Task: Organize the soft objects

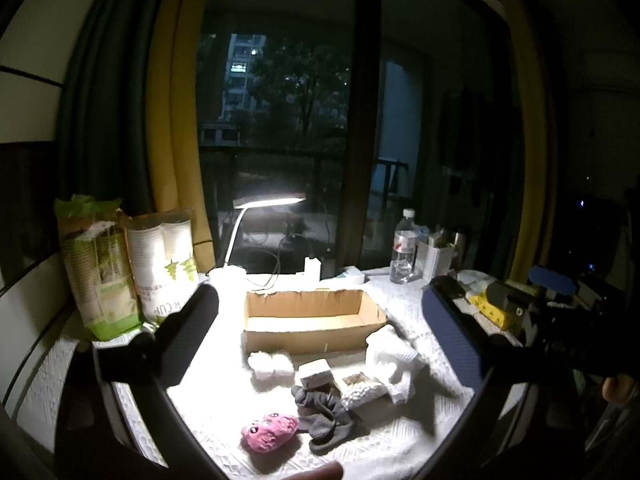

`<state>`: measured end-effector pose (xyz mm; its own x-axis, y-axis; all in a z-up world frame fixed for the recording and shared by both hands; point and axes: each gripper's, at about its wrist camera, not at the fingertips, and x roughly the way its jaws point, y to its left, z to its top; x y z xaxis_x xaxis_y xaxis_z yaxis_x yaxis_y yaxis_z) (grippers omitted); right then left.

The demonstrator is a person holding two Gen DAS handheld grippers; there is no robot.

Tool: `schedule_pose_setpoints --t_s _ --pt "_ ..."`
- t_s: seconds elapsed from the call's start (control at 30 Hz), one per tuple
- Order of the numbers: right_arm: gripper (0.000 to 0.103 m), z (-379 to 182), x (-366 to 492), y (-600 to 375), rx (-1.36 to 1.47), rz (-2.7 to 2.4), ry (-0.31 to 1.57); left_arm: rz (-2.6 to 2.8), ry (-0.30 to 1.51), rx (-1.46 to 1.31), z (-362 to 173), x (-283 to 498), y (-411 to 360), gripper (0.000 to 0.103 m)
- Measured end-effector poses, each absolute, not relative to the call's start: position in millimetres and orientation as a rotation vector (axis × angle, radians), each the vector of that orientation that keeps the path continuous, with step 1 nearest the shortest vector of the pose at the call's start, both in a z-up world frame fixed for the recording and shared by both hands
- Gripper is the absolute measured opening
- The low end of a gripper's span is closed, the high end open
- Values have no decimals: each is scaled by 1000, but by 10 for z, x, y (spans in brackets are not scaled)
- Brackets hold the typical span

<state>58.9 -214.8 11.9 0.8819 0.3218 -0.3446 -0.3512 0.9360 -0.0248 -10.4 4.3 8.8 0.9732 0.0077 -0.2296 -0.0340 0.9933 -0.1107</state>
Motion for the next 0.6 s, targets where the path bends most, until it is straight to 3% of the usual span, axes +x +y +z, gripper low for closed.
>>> schedule_pose_setpoints --t_s 0.6 --pt "87 110 592 -2135 -86 350 347 22 217 -118 51 -97 6 102"
